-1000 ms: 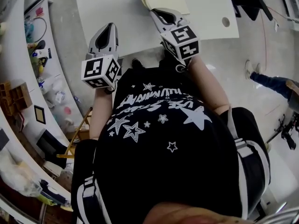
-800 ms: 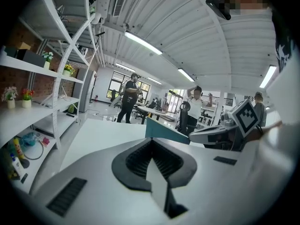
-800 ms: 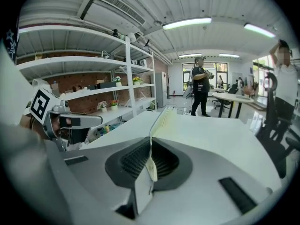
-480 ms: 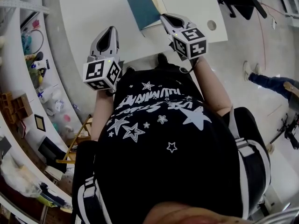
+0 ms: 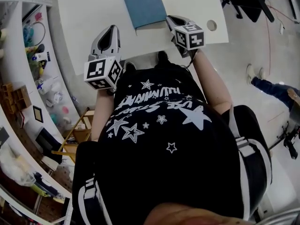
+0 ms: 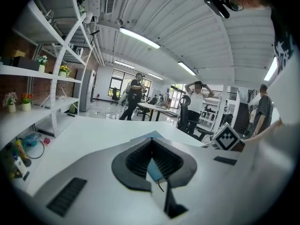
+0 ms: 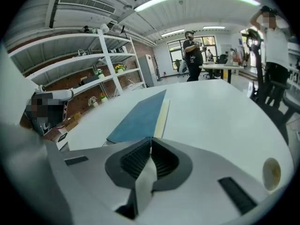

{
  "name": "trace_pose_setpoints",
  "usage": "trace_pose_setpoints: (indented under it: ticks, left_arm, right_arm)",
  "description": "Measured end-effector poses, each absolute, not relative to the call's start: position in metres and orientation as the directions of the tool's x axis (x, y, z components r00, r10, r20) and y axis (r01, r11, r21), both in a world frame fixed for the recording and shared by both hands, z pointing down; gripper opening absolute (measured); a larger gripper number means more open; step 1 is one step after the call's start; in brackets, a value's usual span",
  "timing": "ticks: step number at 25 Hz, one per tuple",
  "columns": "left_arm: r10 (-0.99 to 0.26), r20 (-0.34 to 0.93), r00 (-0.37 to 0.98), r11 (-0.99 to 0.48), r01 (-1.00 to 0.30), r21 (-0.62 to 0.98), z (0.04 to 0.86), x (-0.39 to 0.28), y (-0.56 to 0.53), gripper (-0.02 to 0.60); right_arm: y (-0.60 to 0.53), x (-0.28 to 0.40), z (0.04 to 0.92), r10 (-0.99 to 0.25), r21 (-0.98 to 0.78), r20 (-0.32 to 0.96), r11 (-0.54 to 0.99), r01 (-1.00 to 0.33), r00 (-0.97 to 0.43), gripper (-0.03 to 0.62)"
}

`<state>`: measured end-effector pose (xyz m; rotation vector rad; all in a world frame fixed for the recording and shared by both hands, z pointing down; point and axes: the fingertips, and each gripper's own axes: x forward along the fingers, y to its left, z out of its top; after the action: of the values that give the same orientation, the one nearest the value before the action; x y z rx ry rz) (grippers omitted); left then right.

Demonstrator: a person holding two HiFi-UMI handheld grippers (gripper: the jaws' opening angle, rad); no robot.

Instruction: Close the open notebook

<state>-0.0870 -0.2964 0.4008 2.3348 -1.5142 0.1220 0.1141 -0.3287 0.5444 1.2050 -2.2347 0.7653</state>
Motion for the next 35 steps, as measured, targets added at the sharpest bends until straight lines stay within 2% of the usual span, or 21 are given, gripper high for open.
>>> trace_pose_setpoints:
  ticks: [7, 13, 17, 25, 35]
  left_arm:
    - [-0.874, 0.262, 0.409, -0.352, -0.905, 0.240, 0.401, -0.083, -0.288, 0.011]
    - [-0.883, 0.234, 0.407, -0.354, -0.905, 0.237, 0.394, -0.089, -0.286, 0.011]
    - [-0.889, 0.226, 0.397, -0.347, -0.909, 0.232, 0.389, -0.100, -0.283, 0.011]
    - [-0.893, 0.223, 0.391, -0.341, -0.911, 0.232, 0.389, -0.132, -0.279, 0.011]
    - [-0.879, 0.211, 0.428, -0.375, -0.892, 0.251, 0.389, -0.165, -0.272, 0.011]
  right_arm:
    - [-0.329, 0.116, 0.538, -0.601, -0.184, 0.639, 0.485, -0.855, -0.479, 0.017]
    - [-0.345, 0.105, 0.495, -0.685, -0.111, 0.543, 0.515, -0.850, -0.486, 0.015]
    - [-0.349, 0.083, 0.504, -0.644, -0.113, 0.570, 0.553, -0.825, -0.510, 0.015]
    - [-0.348, 0.090, 0.556, -0.621, -0.093, 0.681, 0.454, -0.886, -0.389, 0.015]
    - [-0.350, 0.097, 0.572, -0.652, -0.089, 0.697, 0.334, -0.938, -0.298, 0.015]
